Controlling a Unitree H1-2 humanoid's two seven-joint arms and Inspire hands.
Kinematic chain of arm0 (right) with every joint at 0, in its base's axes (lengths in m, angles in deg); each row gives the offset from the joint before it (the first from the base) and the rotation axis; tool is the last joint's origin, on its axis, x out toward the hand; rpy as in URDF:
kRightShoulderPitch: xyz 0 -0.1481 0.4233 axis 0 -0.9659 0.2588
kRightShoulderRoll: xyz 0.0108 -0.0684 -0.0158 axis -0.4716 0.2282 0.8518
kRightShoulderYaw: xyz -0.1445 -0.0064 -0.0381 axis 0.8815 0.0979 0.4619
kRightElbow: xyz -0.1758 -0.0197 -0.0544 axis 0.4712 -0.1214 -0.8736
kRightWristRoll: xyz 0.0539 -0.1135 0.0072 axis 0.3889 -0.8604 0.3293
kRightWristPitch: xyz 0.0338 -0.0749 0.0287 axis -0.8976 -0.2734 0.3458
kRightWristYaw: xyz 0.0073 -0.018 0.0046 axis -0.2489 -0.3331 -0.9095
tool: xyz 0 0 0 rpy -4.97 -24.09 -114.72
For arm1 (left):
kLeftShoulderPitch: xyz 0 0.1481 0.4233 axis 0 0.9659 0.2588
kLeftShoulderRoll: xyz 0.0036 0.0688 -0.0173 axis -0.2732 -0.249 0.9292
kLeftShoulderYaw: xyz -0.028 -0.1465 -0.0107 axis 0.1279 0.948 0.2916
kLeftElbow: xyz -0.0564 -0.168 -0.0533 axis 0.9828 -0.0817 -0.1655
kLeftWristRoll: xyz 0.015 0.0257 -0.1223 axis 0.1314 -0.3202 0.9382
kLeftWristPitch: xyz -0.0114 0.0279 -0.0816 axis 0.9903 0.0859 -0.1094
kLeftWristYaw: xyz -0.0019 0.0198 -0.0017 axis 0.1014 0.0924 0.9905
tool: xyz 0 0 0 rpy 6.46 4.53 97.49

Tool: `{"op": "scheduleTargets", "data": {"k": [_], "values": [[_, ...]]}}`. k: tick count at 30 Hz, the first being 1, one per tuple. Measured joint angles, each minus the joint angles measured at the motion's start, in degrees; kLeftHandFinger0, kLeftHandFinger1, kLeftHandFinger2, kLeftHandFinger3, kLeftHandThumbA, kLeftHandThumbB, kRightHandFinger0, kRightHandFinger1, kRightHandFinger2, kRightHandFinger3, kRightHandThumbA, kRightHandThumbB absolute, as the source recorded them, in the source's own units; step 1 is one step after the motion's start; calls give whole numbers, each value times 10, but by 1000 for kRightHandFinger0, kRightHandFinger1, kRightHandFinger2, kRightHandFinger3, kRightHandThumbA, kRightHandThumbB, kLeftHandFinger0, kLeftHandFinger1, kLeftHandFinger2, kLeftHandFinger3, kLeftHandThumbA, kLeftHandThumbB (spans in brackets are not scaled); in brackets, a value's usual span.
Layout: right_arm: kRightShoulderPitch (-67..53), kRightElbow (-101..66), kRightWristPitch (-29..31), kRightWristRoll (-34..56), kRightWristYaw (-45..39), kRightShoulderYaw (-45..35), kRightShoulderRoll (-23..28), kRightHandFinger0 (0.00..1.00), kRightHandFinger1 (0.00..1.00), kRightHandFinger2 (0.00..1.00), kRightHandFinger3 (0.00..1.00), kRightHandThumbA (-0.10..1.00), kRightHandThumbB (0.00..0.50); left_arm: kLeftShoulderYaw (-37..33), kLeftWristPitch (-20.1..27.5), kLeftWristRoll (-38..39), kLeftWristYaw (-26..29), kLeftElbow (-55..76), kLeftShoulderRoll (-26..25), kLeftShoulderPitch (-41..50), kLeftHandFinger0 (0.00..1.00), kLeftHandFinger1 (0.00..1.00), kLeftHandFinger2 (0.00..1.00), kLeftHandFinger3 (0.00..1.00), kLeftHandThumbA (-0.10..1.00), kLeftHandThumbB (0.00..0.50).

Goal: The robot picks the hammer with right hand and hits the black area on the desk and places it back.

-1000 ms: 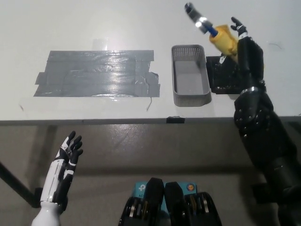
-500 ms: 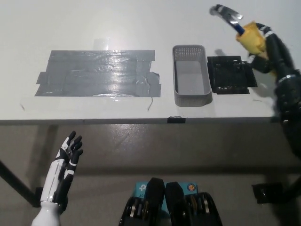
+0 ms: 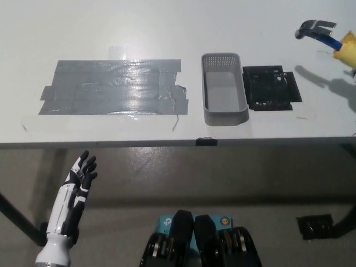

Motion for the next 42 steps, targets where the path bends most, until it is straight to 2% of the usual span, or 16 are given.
{"op": "scheduleTargets", "data": {"k": [2, 3, 5, 6, 12, 14, 17, 22, 27, 31, 35, 38, 42], "values": [[13, -7, -3, 0, -29, 13, 10, 30, 523, 908, 975, -100, 133, 0, 0, 0, 0, 0, -3, -2, 1000, 1000, 1000, 1000, 865, 0], [18, -8, -5, 0, -37, 18, 12, 14, 526, 921, 989, -100, 141, 0, 0, -1, 0, 0, -4, -3, 1000, 1000, 1000, 1000, 863, 0], [31, -13, -9, -1, -60, 28, 14, 65, 623, 957, 1000, -100, 155, 0, -1, -2, 0, 0, -5, -4, 1000, 1000, 1000, 1000, 872, 0], [36, -16, -10, -1, -68, 34, 14, 87, 655, 966, 1000, -100, 143, -1, -1, -2, 0, 0, -5, -4, 1000, 1000, 1000, 1000, 872, 0], [36, -21, -9, -2, -105, 59, 8, 180, 688, 975, 1000, -100, 129, -3, -5, -4, 0, 4, -5, -4, 1000, 1000, 1000, 1000, 882, 6], [37, -18, -7, -2, -113, 68, 5, 179, 667, 946, 1000, -100, 143, -3, -6, -5, 0, 4, -5, -4, 1000, 1000, 1000, 1000, 884, 0], [37, 2, 6, -3, -122, 82, 0, 189, 651, 906, 936, -100, 154, -3, -7, -5, 0, 4, -5, -4, 1000, 1000, 1000, 1000, 868, 0], [37, 41, 24, -7, -125, 98, -6, 194, 660, 901, 901, -100, 168, -3, -8, -5, 0, 4, -5, -4, 1000, 1000, 1000, 1000, 876, 0], [37, 67, 33, -16, -125, 105, -7, 197, 673, 933, 916, -100, 156, -3, -8, -5, 0, 4, -6, -4, 1000, 1000, 1000, 1000, 853, 0], [38, 74, 37, -24, -125, 108, -7, 217, 700, 969, 970, -100, 147, -3, -8, -5, 0, 4, -6, -4, 1000, 1000, 1000, 1000, 866, 0], [38, 82, 41, -28, -125, 109, -7, 209, 690, 946, 926, -100, 151, -3, -9, -5, 0, 4, -6, -4, 1000, 1000, 1000, 1000, 874, 4], [39, 88, 50, -28, -125, 109, -7, 235, 712, 976, 952, -100, 146, -3, -9, -6, 0, 4, -6, -4, 1000, 1000, 1000, 1000, 879, 0], [42, 87, 54, -28, -126, 106, -7, 217, 679, 970, 1000, -100, 133, -3, -9, -6, 0, 4, -6, -4, 1000, 1000, 1000, 1000, 872, 0]]}}
